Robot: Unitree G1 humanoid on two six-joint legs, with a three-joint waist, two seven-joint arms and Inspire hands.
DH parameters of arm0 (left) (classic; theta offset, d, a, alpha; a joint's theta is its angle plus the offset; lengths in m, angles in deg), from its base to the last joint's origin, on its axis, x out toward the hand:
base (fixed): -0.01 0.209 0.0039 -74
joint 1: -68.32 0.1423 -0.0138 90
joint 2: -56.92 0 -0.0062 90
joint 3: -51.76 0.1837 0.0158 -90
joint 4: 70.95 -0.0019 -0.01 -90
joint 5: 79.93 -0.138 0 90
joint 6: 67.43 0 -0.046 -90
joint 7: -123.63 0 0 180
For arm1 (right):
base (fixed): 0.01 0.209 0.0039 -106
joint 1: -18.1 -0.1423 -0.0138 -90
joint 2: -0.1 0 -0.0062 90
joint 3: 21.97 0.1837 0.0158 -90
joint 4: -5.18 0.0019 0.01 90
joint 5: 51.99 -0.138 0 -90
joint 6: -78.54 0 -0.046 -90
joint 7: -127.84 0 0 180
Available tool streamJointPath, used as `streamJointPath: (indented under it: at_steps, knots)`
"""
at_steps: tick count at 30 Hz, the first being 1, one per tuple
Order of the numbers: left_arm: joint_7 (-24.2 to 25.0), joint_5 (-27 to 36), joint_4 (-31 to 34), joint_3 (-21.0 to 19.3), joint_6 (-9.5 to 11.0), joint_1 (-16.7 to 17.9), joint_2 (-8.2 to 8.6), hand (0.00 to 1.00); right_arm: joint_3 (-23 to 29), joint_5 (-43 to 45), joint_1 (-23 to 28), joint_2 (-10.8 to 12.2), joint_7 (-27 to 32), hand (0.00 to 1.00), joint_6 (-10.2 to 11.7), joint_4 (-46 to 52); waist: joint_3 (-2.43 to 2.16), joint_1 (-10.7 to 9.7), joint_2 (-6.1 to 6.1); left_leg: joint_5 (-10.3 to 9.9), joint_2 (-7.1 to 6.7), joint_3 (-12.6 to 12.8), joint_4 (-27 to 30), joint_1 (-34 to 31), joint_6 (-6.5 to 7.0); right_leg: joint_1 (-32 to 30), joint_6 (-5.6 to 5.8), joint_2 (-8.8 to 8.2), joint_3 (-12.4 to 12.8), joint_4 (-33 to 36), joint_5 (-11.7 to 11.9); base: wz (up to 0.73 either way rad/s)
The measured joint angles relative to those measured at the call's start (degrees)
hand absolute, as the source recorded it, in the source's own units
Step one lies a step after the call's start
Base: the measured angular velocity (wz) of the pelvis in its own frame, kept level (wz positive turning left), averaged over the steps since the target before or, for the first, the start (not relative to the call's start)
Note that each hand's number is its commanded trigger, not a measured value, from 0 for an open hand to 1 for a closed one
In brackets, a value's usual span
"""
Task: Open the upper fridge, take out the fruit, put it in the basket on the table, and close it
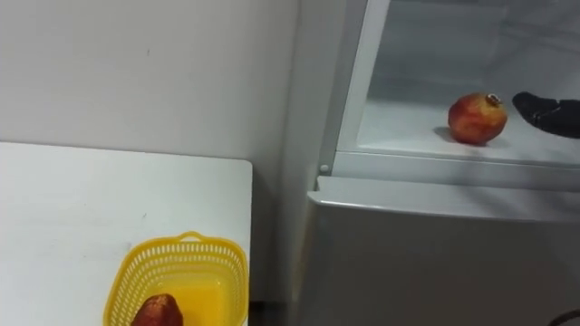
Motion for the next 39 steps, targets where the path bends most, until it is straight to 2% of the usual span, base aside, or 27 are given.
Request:
streamJointPath:
  at_steps: [6,9,12,18,22,24,26,32,39]
  knots:
    - [-0.08,-0.05,0.01,0.00,-0.26,0.39,-0.79,0.00,-3.15,-3.35,-1.98,-1.16,-1.72,0.00,-0.30,-0.57,-0.19,0.00,-0.01,0.02,0.02,-0.12,0.38,0.24,-0.02,0.60,-0.01,-0.04,-0.45,0.00,0.00,0.04]
    - [-0.07,-0.25,0.43,-0.09,-0.28,0.46,-0.78,0.00,-3.59,-5.13,-2.35,-1.74,-3.83,0.00,-0.29,-3.70,-0.47,0.07,-0.51,0.01,-0.02,-0.39,0.56,0.31,-0.01,1.04,-0.01,-0.06,-1.20,-0.14,0.00,0.08]
    - [-0.09,-0.22,0.83,-0.20,-0.31,0.45,-0.78,0.00,-3.67,-6.51,-2.37,-2.53,-5.44,0.00,-0.32,-7.14,-0.54,0.16,-0.61,0.01,-0.05,-0.88,0.68,0.29,-0.01,1.14,-0.01,-0.15,-1.39,-0.09,0.00,0.04]
    - [-0.16,-0.31,1.44,-2.09,-0.40,0.45,-0.86,0.00,-3.90,-6.41,-2.37,-3.35,-6.50,0.00,-0.38,-9.28,-0.43,0.24,-0.17,0.23,-0.14,-0.95,0.37,0.33,-0.10,1.00,-0.17,-0.13,-1.41,-0.06,-0.11,0.00]
    - [-0.87,-0.27,0.57,-3.09,-0.26,0.37,-1.16,0.00,-5.15,-5.62,-2.40,-4.97,-8.07,0.00,-0.40,-10.64,-0.36,0.28,-0.28,0.45,-0.56,-0.97,0.06,0.43,-0.17,0.99,-0.34,-0.46,-1.57,-0.07,-0.25,0.00]
    - [-1.12,-0.21,-0.24,-3.02,-0.25,0.37,-1.48,0.00,-8.15,-5.72,-2.40,-6.70,-9.17,0.00,-0.39,-12.50,-0.20,0.95,-0.59,0.66,-0.57,-0.97,-0.49,0.87,-0.20,1.09,-0.36,-0.52,-1.60,-0.08,-0.28,0.00]
    - [-1.08,-0.22,-0.31,-3.00,-0.25,0.35,-1.57,0.00,-9.23,-5.54,-2.40,-7.46,-10.11,0.00,-0.42,-13.62,-0.07,1.43,-0.81,0.68,-0.58,-0.94,-0.49,0.84,-0.20,1.07,-0.41,-0.56,-1.62,-0.16,-0.32,0.00]
    - [0.01,-0.22,-0.32,-2.82,-0.03,0.44,-2.10,0.00,-10.74,-5.57,-2.55,-7.52,-13.05,0.00,-0.42,-16.80,-0.01,2.97,-0.93,0.73,-0.77,-1.03,-0.49,0.86,-0.11,1.02,-0.34,-0.69,-1.67,-0.25,-0.37,0.00]
    - [1.50,-0.21,-1.42,-2.84,0.41,0.43,-2.95,0.00,-11.41,-5.52,-2.73,-7.52,-16.41,0.00,-0.41,-17.21,0.08,3.30,-0.80,0.77,-0.59,-1.36,-0.51,0.89,-0.06,0.98,-0.25,-0.81,-2.14,-0.23,-0.42,0.01]
